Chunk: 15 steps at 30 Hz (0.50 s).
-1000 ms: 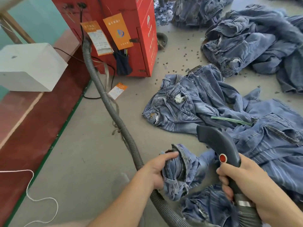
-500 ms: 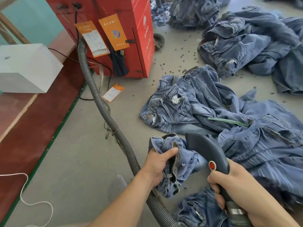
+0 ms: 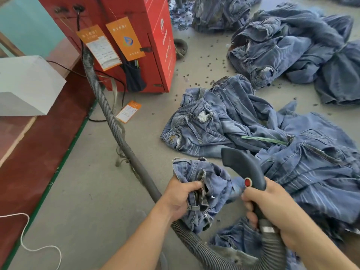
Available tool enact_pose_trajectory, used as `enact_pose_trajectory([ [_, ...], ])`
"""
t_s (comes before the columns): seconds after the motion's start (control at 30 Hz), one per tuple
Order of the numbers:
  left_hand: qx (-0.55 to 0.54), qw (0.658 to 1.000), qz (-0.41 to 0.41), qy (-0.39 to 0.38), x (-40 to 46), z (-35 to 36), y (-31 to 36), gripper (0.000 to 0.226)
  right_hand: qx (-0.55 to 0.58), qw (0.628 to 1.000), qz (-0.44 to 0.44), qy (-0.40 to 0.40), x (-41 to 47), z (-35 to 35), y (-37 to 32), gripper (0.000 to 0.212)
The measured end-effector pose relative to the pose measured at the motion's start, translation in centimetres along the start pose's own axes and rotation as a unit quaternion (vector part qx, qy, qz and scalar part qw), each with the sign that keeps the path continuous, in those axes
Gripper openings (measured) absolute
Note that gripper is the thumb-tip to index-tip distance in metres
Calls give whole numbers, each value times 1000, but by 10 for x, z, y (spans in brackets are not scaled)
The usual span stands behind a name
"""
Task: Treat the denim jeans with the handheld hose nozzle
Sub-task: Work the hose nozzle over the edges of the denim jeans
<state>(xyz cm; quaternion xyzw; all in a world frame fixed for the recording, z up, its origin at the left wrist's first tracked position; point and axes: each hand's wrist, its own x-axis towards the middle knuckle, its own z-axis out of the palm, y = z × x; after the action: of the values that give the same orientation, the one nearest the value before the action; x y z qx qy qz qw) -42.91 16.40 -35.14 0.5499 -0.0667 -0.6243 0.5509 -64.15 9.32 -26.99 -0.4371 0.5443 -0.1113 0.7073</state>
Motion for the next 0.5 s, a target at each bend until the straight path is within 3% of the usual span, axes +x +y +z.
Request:
enact_pose_trajectory([
  [0.17, -82, 994, -41, -58, -3, -4, 2, 40, -88, 993, 11, -83, -17, 7, 9, 14],
  [0.33, -41, 993, -44, -99, -6, -6, 0, 41, -121, 992, -35, -6, 3, 13, 3, 11],
  [0.43, -51, 992, -56, -104, -6, -6, 2, 39, -61, 998, -9, -22, -9, -2, 1, 13],
  [0.5, -42, 993, -54, -99, -5, -7, 4, 43, -86, 995, 10, -53, -19, -4, 1, 16],
])
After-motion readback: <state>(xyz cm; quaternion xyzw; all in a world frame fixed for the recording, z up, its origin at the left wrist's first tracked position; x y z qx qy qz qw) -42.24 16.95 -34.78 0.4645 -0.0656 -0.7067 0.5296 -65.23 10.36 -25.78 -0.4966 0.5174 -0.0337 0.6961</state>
